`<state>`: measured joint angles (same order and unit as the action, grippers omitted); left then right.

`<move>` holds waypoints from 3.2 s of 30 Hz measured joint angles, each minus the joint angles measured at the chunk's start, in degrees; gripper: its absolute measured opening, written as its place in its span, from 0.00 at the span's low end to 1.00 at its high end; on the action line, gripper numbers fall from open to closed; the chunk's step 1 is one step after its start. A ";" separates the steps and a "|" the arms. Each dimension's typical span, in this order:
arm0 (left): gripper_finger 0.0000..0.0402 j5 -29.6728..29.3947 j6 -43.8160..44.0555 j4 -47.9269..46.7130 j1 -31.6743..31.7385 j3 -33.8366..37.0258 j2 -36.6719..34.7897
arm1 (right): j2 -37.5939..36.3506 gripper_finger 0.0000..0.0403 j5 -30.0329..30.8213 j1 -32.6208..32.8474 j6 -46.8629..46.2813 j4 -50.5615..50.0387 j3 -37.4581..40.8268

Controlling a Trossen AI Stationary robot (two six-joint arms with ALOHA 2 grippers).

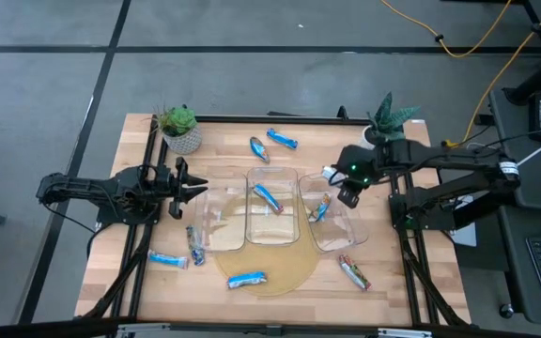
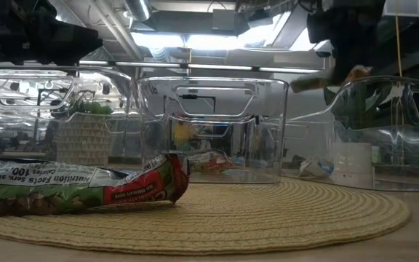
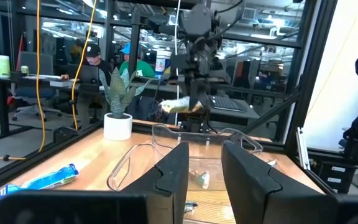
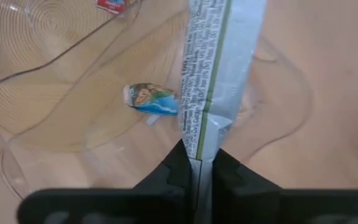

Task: Pick and place Granola Bars by type
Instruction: Put the yellow granola bar into the right transparent bin, then put the blue granola bar into the left transparent bin

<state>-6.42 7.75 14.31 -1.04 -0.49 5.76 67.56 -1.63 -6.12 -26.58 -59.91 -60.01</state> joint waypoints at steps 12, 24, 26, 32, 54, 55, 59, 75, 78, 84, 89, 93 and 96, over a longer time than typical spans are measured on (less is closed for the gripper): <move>0.22 0.09 0.01 0.02 0.00 0.00 0.00 | 0.13 0.04 0.02 8.47 -15.39 11.03 8.41; 0.22 0.08 0.00 0.04 0.00 0.00 0.00 | 5.26 0.05 0.94 14.12 -26.27 14.71 12.56; 0.22 0.07 0.02 0.04 0.00 0.00 0.00 | 7.03 0.04 1.05 14.80 -27.02 14.87 12.59; 0.22 0.07 0.02 0.04 0.01 0.00 0.00 | 12.59 0.08 1.01 15.73 -28.81 15.61 12.59; 0.22 0.07 0.01 0.04 0.02 0.00 0.00 | 15.38 0.23 -1.57 15.75 -28.62 16.30 12.59; 0.22 0.07 0.02 0.05 0.01 0.00 0.00 | 15.38 0.26 -1.61 15.75 -28.63 16.50 12.59; 0.22 0.07 0.01 0.04 0.01 0.00 0.00 | 15.36 0.37 -2.83 15.75 -28.68 16.86 12.57; 0.22 0.04 0.02 0.04 0.02 0.00 0.00 | 15.31 0.47 1.30 15.70 -25.26 3.92 -2.22; 0.22 0.04 0.02 0.04 0.02 0.00 0.00 | 15.31 0.47 3.37 15.60 -23.01 0.95 -5.80; 0.22 0.05 0.02 0.04 0.02 0.00 0.00 | 15.29 0.47 4.11 13.02 -18.11 -0.07 -10.91; 0.22 0.06 0.02 0.04 0.02 0.00 0.00 | 15.29 0.47 4.09 9.63 -14.08 -0.21 -14.00; 0.22 0.05 0.02 0.04 0.02 0.00 0.00 | 15.29 0.47 2.95 6.05 -8.09 -0.34 -16.19; 0.22 0.05 0.02 0.04 0.02 0.00 0.01 | 15.29 0.47 1.29 2.38 -2.50 -0.36 -17.82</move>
<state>-6.36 7.77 14.35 -1.02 -0.49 5.77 82.85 -0.34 -3.74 -29.07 -60.27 -77.83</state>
